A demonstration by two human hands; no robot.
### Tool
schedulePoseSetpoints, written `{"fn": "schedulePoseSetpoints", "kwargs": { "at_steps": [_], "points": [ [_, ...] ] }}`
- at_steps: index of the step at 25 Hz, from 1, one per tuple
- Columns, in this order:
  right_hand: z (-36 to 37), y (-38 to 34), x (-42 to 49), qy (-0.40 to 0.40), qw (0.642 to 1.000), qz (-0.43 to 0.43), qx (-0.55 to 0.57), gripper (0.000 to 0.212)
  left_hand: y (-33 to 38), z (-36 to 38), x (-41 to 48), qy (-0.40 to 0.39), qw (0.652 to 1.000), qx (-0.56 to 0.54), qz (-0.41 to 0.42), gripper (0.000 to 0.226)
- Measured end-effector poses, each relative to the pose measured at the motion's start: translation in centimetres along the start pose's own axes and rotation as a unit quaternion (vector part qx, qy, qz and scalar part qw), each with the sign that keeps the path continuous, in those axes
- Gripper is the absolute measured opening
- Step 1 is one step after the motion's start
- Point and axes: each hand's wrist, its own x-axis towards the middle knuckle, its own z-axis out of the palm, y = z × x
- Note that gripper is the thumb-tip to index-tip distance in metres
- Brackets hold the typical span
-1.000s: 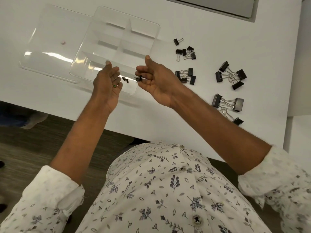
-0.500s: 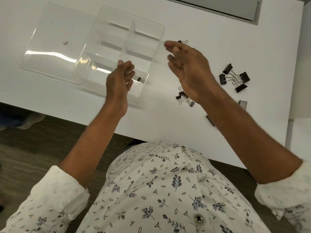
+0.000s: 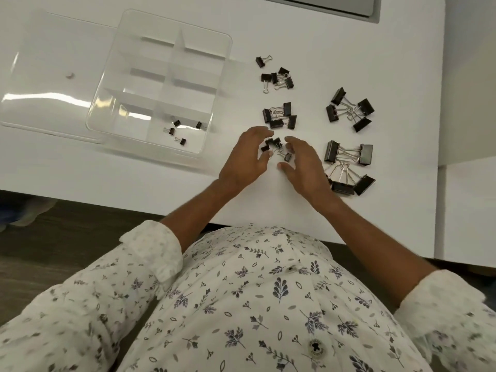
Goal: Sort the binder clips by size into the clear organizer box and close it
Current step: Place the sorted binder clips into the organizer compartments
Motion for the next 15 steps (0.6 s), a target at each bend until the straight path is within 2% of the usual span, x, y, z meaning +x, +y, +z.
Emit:
{"fn": "schedulePoseSetpoints", "kwargs": {
  "at_steps": [5,10,13,15],
  "points": [
    [1.0,0.4,0.7,0.048,0.998,0.026,0.024,0.054,-0.6,0.8,0.2,0.001,0.995,0.097,0.004,0.036],
    [0.1,1.2,-0.2,0.034,0.998,0.007,0.055,0.052,-1.0,0.9,-0.6,0.026,0.996,0.079,-0.017,0.033],
    [-0.8,0.2,-0.1,0.054,0.992,0.036,0.105,0.042,-1.1,1.0,-1.2,0.04,0.995,0.089,-0.014,0.029],
    [-1.1,-0.1,0.2,0.052,0.979,0.086,0.177,0.03,-1.2,1.0,-1.6,0.047,0.994,0.095,-0.01,0.029]
  ]
}}
